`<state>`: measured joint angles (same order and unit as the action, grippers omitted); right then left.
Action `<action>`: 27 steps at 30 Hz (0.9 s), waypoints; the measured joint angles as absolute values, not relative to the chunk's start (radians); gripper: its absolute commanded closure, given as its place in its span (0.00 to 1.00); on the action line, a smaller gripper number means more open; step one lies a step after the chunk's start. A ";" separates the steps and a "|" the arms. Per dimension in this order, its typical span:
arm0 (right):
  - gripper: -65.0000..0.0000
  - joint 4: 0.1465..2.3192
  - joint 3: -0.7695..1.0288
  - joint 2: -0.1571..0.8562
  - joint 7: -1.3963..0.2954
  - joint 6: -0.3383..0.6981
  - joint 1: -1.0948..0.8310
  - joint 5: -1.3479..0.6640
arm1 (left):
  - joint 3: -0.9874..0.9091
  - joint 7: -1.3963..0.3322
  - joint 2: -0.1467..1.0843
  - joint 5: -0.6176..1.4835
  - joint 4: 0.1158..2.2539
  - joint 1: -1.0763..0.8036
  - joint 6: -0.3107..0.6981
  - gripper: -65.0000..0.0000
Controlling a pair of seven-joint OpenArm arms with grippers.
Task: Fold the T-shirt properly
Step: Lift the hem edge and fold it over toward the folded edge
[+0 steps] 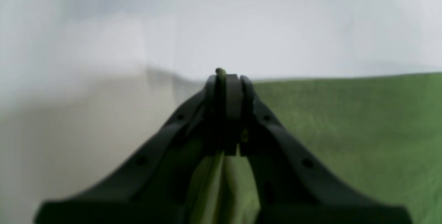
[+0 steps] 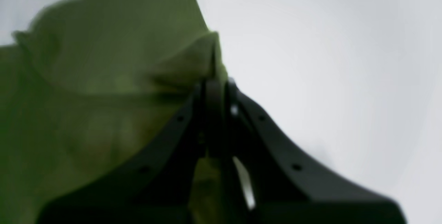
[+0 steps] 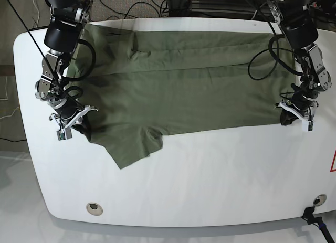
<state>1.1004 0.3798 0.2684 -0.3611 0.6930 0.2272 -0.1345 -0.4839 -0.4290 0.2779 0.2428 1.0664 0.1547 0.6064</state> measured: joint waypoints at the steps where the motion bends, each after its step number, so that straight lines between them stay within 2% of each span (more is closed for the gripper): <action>1: 1.00 1.127 0.379 0.268 -0.381 0.693 0.219 -0.134 | -0.484 -0.427 0.278 0.244 1.089 0.144 0.606 1.00; 17: 1.00 1.604 0.430 0.263 -0.476 0.701 -0.057 -0.133 | -0.495 -0.431 0.276 0.241 1.470 -0.142 0.611 1.00; 27: 1.00 1.824 0.466 0.247 -0.474 0.703 -0.241 -0.134 | -0.591 -0.429 0.270 0.354 1.660 -0.320 0.609 1.00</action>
